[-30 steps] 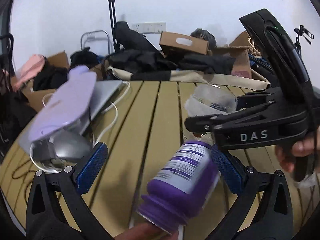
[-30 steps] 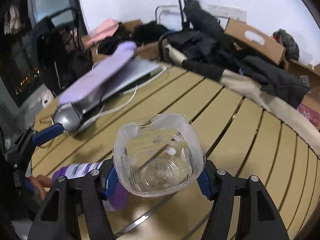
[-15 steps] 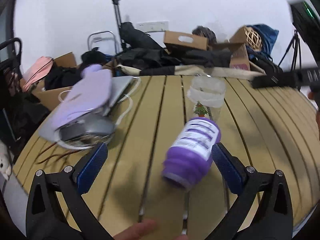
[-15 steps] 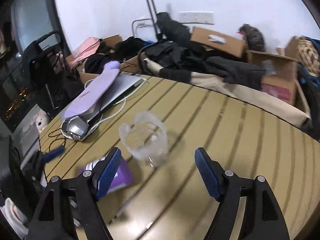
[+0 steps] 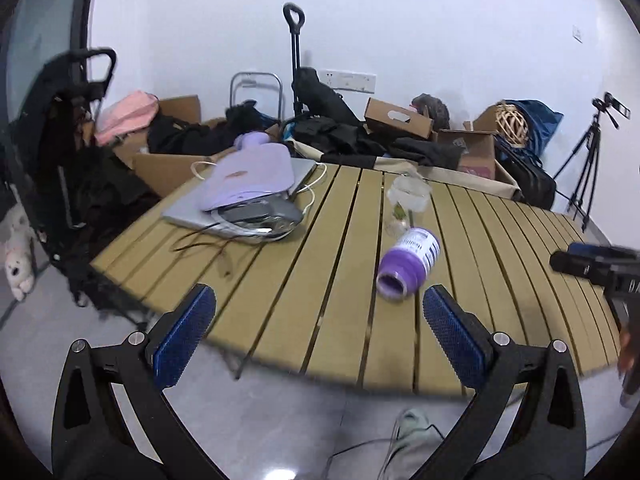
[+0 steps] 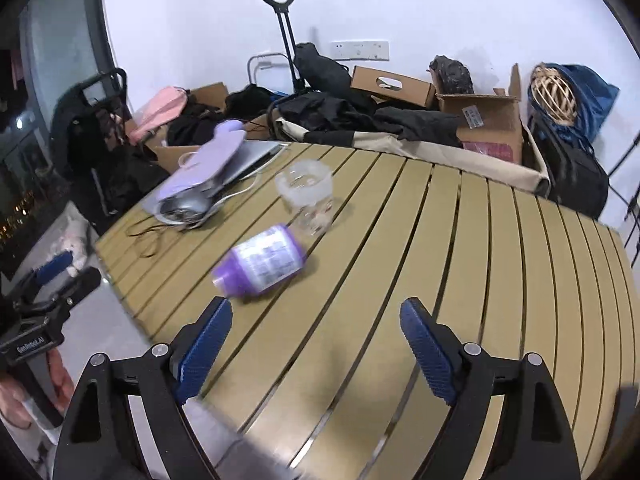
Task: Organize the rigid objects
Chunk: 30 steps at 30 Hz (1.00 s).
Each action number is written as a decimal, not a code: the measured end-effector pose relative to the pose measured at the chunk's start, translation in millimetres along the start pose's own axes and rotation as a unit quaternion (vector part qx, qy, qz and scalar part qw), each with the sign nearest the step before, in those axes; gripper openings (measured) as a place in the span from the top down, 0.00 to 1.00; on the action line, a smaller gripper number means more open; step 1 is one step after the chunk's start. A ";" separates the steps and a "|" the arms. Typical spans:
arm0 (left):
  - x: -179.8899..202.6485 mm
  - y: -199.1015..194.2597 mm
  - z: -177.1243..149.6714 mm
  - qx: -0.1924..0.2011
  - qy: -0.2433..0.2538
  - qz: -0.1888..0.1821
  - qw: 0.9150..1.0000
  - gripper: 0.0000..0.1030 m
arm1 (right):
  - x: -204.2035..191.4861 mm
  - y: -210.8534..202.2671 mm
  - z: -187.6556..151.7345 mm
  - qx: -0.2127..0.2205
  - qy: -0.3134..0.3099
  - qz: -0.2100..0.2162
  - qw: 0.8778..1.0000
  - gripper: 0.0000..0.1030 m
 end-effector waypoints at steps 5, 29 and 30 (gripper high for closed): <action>-7.2 -132.1 -23.8 0.059 -0.023 0.005 0.998 0.00 | -27.2 -102.3 -46.7 0.024 -0.053 0.029 0.998 0.13; 50.3 -434.5 -248.5 0.150 -0.026 0.067 0.986 0.00 | -80.9 -387.7 -414.7 0.219 -0.052 0.066 0.972 0.12; 54.6 -435.8 -248.0 0.152 -0.019 0.066 0.986 0.00 | -81.7 -391.9 -412.2 0.231 -0.053 0.067 0.969 0.12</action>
Point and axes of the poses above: each gripper's, at about its wrist camera, not at the fingertips, and y roughly the way its jaws point, x to its right, z to its top, the point moved 2 cm from there along y, roughly the way its jaws point, and after that the axes turned 15 degrees about y, right-handed, at the moved point
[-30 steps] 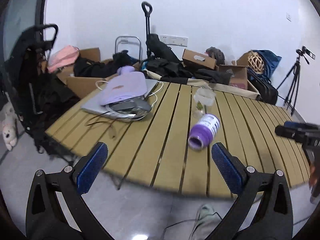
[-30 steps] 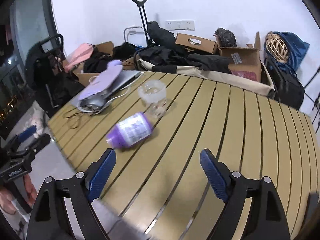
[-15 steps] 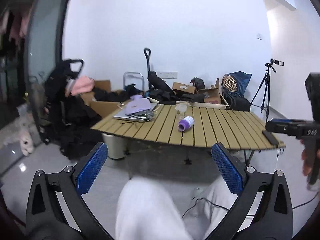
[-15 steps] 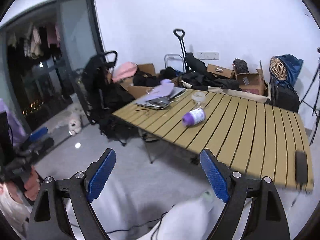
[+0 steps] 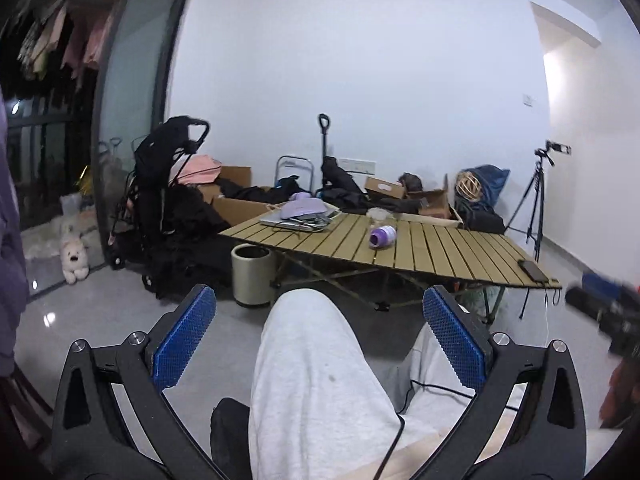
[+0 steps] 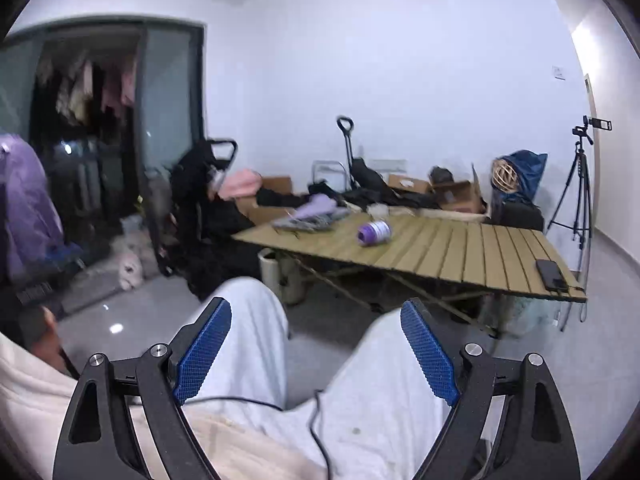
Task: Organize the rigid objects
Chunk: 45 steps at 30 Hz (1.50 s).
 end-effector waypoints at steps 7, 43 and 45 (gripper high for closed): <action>9.8 -13.0 -2.5 0.014 0.022 0.000 1.000 0.00 | -7.1 -0.4 2.8 0.011 -0.007 0.012 1.000 0.12; 4.1 -14.3 -3.2 0.010 0.019 0.002 1.000 0.00 | -1.7 -4.5 3.2 0.017 -0.019 0.019 0.999 0.12; 4.0 -14.2 -3.3 0.009 0.019 0.002 1.000 0.00 | -1.8 -4.2 3.6 0.017 -0.019 0.019 1.000 0.12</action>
Point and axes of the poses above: each gripper's, at about its wrist camera, not at the fingertips, and y roughly the way its jaws point, x to its right, z to its top, the point moved 2 cm from there along y, roughly the way its jaws point, and after that the axes turned 15 degrees about y, right-handed, at the moved point
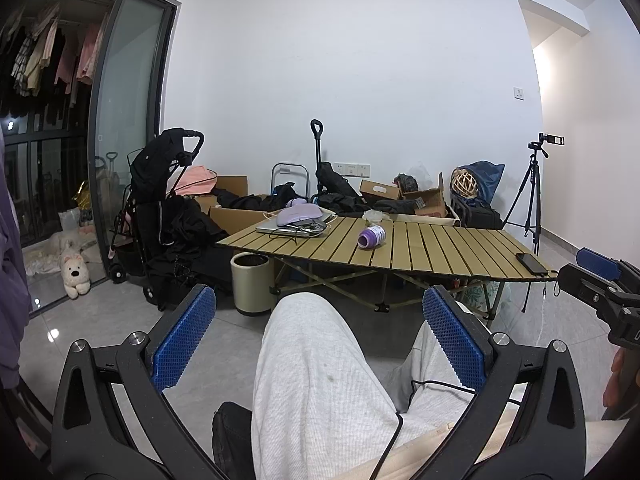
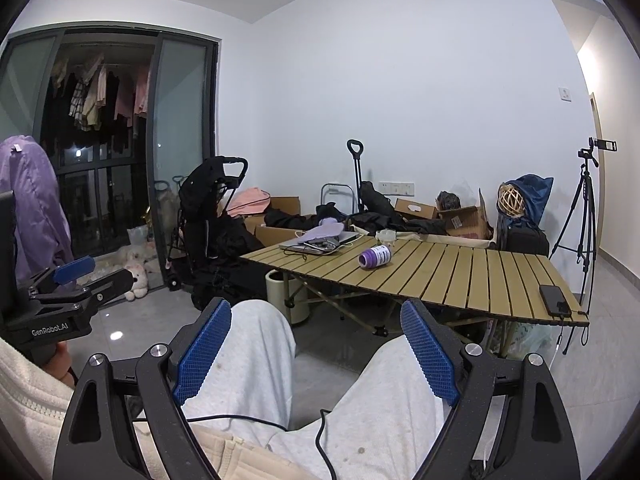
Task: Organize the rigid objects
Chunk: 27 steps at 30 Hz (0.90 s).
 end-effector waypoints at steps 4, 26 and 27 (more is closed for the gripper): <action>0.9 0.0 0.3 0.000 0.000 0.001 1.000 0.00 | 0.6 1.3 -0.6 -0.001 0.002 0.000 1.000 0.12; -1.5 -1.2 0.6 0.001 -0.001 0.002 1.000 0.00 | 4.3 4.7 -2.3 -0.001 0.000 0.004 1.000 0.12; -1.5 -1.7 0.7 0.000 -0.001 0.002 1.000 0.00 | 4.8 4.7 -2.2 -0.001 -0.001 0.004 1.000 0.12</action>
Point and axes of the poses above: each gripper's, at about its wrist camera, not at the fingertips, and y roughly the way its jaws point, x to its right, z to its top, the point moved 2 cm from there along y, roughly the way its jaws point, and after that the axes turned 15 degrees about y, right-handed, at the moved point
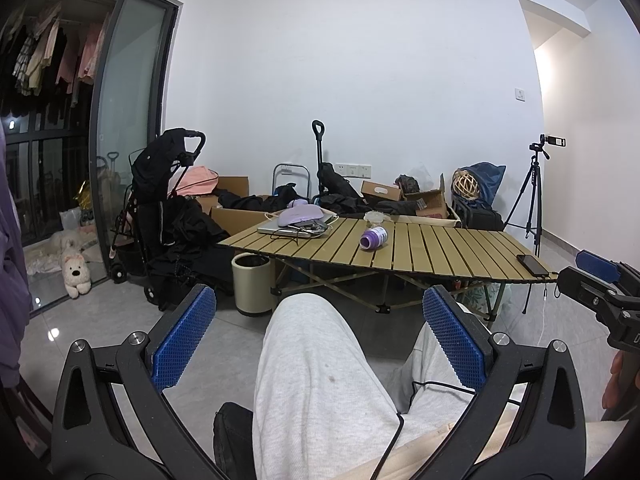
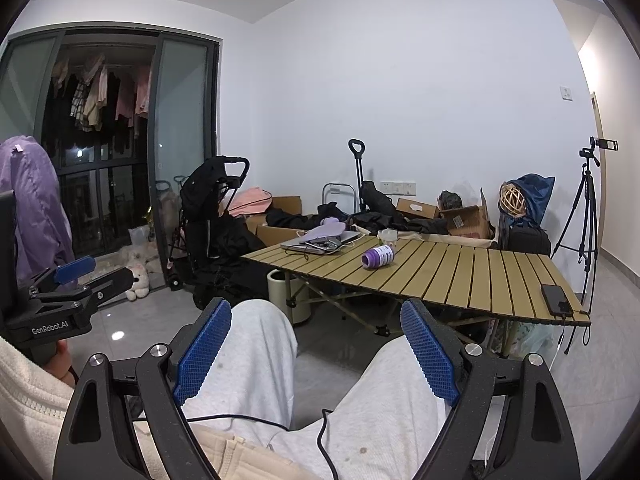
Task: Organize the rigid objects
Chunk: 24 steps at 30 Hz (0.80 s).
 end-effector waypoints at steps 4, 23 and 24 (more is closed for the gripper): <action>-0.8 -0.2 -0.2 0.000 0.000 0.000 1.000 0.00 | -0.7 0.7 -0.8 -0.001 0.000 0.001 1.000 0.12; 1.5 -1.8 0.7 -0.004 -0.004 0.005 1.000 0.00 | 3.2 1.4 -1.4 -0.006 0.006 0.002 1.000 0.12; 1.8 -1.7 1.4 -0.004 -0.004 0.005 1.000 0.00 | 3.4 1.6 -1.5 -0.006 0.006 0.003 1.000 0.12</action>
Point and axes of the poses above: each gripper's, at about its wrist camera, not at the fingertips, and y roughly the way its jaws point, x to its right, z to its top, the point moved 2 cm from there along y, roughly the way its jaws point, and after that the axes turned 15 degrees about y, right-handed, at the moved point
